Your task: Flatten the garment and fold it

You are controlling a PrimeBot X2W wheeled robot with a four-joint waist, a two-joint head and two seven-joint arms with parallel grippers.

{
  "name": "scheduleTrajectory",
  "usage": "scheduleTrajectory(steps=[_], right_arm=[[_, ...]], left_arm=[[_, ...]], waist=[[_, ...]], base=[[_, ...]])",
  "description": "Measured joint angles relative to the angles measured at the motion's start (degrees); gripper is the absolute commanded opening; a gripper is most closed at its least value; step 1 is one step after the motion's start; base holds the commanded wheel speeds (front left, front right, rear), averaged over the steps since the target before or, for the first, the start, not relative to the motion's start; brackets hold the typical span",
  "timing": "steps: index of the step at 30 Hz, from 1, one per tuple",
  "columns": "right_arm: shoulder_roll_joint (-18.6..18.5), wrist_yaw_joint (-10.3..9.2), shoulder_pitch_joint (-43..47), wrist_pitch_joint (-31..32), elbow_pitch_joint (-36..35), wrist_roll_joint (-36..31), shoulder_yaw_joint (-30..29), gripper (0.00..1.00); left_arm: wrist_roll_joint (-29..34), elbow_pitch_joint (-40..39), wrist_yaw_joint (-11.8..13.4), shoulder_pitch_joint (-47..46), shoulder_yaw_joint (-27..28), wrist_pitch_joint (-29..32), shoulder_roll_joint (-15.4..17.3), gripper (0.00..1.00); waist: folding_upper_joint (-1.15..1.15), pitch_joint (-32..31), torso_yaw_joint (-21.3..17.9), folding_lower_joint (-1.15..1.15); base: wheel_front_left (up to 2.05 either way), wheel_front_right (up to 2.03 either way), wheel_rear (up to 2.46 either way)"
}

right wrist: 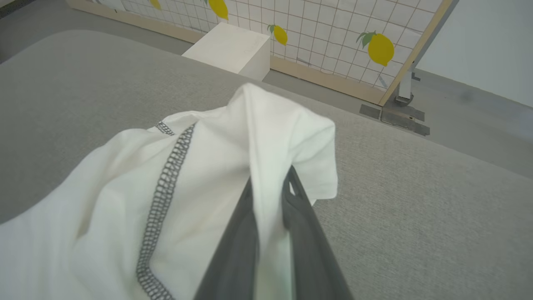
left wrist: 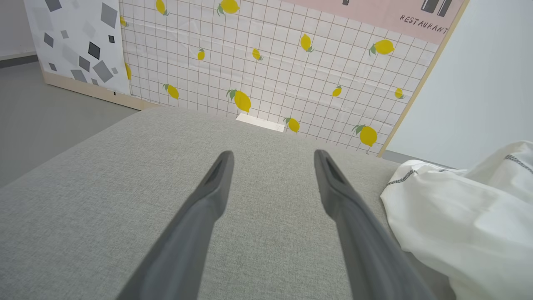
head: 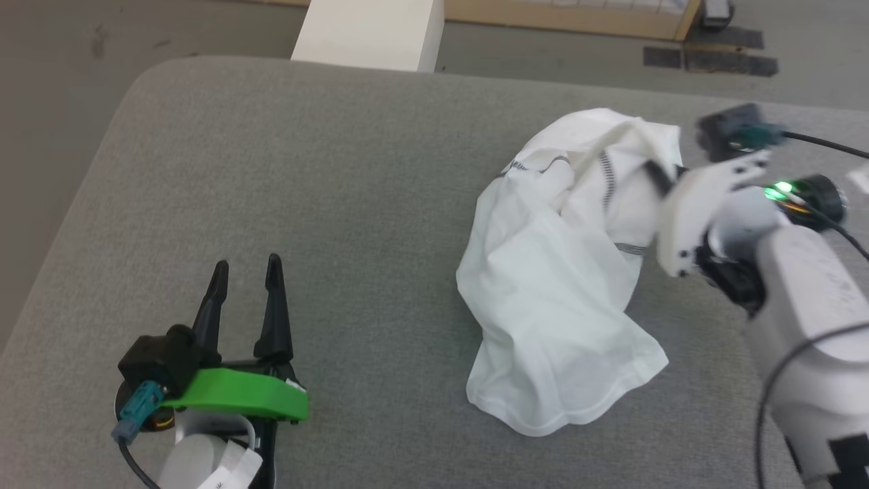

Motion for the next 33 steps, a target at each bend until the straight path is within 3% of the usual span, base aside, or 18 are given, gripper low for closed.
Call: scheduleTrajectory(steps=[5, 8, 12, 17, 18, 19, 25, 33], right_arm=[[-3.42, 0.0, 10.59, -0.37, -8.54, 1.24, -12.88, 0.0], [-3.32, 0.0, 19.66, 1.74, -13.27, 0.85, -21.95, 0.0], [0.51, -0.02, 32.01, 5.48, -17.69, -1.45, -30.08, 0.0], [6.28, -0.02, 39.11, 7.82, -19.47, -1.83, -32.41, 0.0], [6.69, -0.02, 39.13, 7.2, -20.08, -1.82, -32.31, 0.36], [7.04, -0.01, 39.06, 6.21, -21.0, -1.55, -32.41, 1.0], [8.24, -0.02, 36.98, -0.55, -26.77, 2.23, -36.41, 1.0], [8.35, -0.02, 36.56, -0.33, -31.88, -0.19, -38.12, 1.0]], left_arm=[[0.36, 0.47, -0.48, 1.83, 0.71, 0.01, -0.05, 1.0], [0.36, 0.53, -0.55, 2.56, 0.73, 0.0, -0.14, 1.0], [0.36, 0.75, -0.57, 2.63, 0.59, 0.0, -0.27, 1.0], [0.34, 1.2, -0.98, 3.14, 0.6, 0.0, -0.41, 1.0], [0.33, 1.34, -0.99, 3.33, 0.63, 0.0, -0.41, 1.0], [0.24, 1.66, -0.99, 3.52, 0.59, 0.01, -0.44, 1.0], [-2.67, 2.3, -1.75, 3.11, -1.22, 2.58, -0.97, 1.0], [-7.99, 5.23, -2.54, -10.45, -14.33, 21.14, -1.94, 1.0]], waist=[[0.0, -3.07, -2.39, 0.0], [0.0, -4.52, -4.0, 0.0], [0.0, -6.08, -5.7, 0.0], [0.0, -7.38, -6.76, 0.0], [0.0, -7.54, -6.88, 0.0], [0.0, -7.73, -7.0, 0.0], [0.0, -8.94, -7.22, 0.0], [0.0, -9.32, -8.4, 0.0]], base=[[0.0, 0.0, 0.0], [0.0, 0.0, 0.0], [0.0, 0.0, 0.0], [0.0, 0.0, 0.0], [0.0, 0.0, 0.0], [0.0, 0.0, 0.0], [0.0, 0.0, 0.0], [0.0, 0.0, 0.0]])
